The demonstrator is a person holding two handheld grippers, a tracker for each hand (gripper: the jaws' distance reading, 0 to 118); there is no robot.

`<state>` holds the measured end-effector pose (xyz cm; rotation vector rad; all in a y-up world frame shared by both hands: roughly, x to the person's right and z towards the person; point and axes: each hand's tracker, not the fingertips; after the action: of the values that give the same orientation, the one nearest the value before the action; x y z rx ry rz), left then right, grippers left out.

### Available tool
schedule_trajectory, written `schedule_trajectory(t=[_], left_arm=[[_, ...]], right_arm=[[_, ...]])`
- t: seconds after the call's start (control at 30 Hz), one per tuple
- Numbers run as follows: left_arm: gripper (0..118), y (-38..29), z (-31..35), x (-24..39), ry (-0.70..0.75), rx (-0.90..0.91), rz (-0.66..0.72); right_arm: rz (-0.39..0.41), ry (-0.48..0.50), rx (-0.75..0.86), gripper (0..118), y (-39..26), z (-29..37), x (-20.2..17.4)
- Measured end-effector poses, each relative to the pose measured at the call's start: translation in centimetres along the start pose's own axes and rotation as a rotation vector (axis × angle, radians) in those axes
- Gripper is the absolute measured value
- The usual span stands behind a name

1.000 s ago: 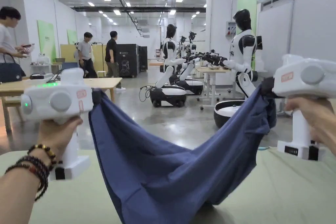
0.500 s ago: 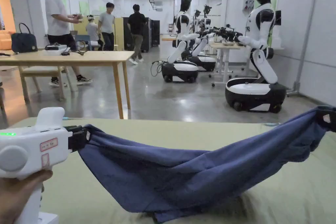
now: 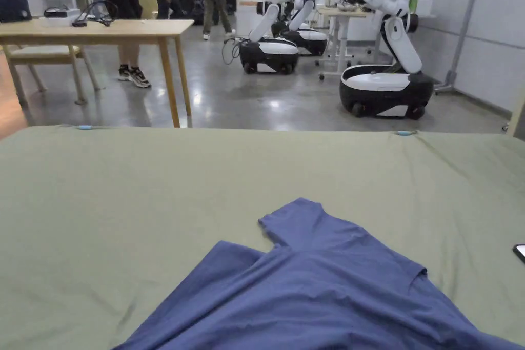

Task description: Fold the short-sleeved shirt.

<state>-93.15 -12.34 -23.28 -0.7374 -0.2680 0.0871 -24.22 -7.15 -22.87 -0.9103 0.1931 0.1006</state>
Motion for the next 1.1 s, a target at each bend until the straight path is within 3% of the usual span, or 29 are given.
schedule_trajectory(t=[0.13, 0.17, 0.2, 0.23, 0.27, 0.3, 0.33, 0.37, 0.43, 0.57, 0.6, 0.63, 0.67, 0.7, 0.73, 0.77, 0.83, 0.87, 0.97, 1.0, 1.03, 1.07, 1.1], left_arm=[[5, -0.8, -1.6, 1.1, 0.027, -0.019, -0.065], [12, -0.9, -1.8, 1.1, 0.035, -0.014, -0.052], [33, -1.0, -1.8, 0.9, 0.041, 0.014, -0.041], [86, -1.1, -1.8, 0.8, 0.056, 0.034, -0.03], [118, -1.0, -1.6, 0.4, 0.082, 0.045, -0.01], [117, -0.9, -1.8, 0.1, 0.073, 0.026, -0.001], [117, -0.8, -1.0, -0.3, 0.036, -0.004, 0.029], [117, -0.7, -0.6, -0.8, -0.089, 0.034, 0.064], [118, -0.6, 1.1, -1.8, -0.08, 0.011, 0.156], [116, -1.0, 6.3, -1.2, -0.018, 0.178, 0.142], [112, -1.0, 8.1, -0.8, 0.003, 0.221, 0.129], [93, -1.1, 9.6, -0.3, 0.034, 0.255, 0.112], [61, -1.1, 11.0, 0.8, 0.063, 0.304, 0.093], [14, -1.3, 12.0, 1.3, 0.084, 0.317, 0.082], [0, -1.5, 12.6, 1.6, 0.087, 0.31, 0.079], [0, -1.8, 13.1, 1.6, 0.09, 0.335, 0.091], [0, -1.8, 12.5, 1.7, 0.044, 0.29, 0.144], [0, -1.7, 11.9, 1.6, 0.057, 0.272, 0.151], [0, -1.3, 9.0, 1.2, 0.086, 0.222, 0.091], [8, -0.8, 7.7, 1.0, 0.093, 0.208, 0.075], [45, -0.4, 6.5, 0.7, 0.099, 0.177, 0.064], [94, -0.8, 5.2, -0.6, 0.09, 0.175, 0.077], [118, -0.4, 3.6, -1.2, 0.091, 0.141, 0.094]], right_arm=[[0.019, 0.021, -0.089, 8, -1.0, -3.2, -0.3], [0.007, 0.022, -0.09, 8, -1.0, -3.7, -0.3], [-0.004, 0.014, -0.084, 10, -1.3, -3.8, 0.2], [-0.012, 0.019, -0.079, 21, -1.2, -3.8, 0.5], [-0.022, 0.023, -0.074, 40, -1.0, -3.7, 0.8], [-0.024, 0.012, -0.065, 70, -1.1, -3.4, 0.9], [-0.005, -0.017, -0.041, 111, -1.2, -2.9, 1.1], [0.035, -0.073, -0.016, 117, -1.1, -2.3, 1.2], [0.031, -0.084, 0.109, 118, -1.1, 0.9, 1.2], [-0.161, -0.086, 0.354, 112, -0.9, 8.9, 0.0], [-0.195, -0.021, 0.442, 109, -2.1, 11.4, -0.8], [-0.214, 0.043, 0.502, 92, -2.5, 13.0, -1.4], [-0.223, 0.09, 0.556, 67, -2.8, 14.5, -2.2], [-0.222, 0.095, 0.603, 33, -3.1, 15.6, -3.3], [-0.214, 0.067, 0.625, 1, -4.5, 14.6, -2.0], [-0.199, 0.037, 0.656, 1, -4.9, 15.2, -2.6], [-0.191, 0.066, 0.654, 1, -5.2, 15.7, -3.2], [-0.154, 0.059, 0.654, 1, -3.7, 16.5, -5.7], [-0.127, 0.113, 0.659, 1, -3.1, 16.4, -7.7], [-0.154, 0.15, 0.651, 1, -3.3, 16.5, -6.6], [-0.145, 0.157, 0.636, 1, -3.1, 16.4, -6.8], [-0.132, 0.15, 0.631, 1, -3.1, 16.2, -7.2], [-0.12, 0.146, 0.62, 1, -3.1, 16.1, -7.4]])
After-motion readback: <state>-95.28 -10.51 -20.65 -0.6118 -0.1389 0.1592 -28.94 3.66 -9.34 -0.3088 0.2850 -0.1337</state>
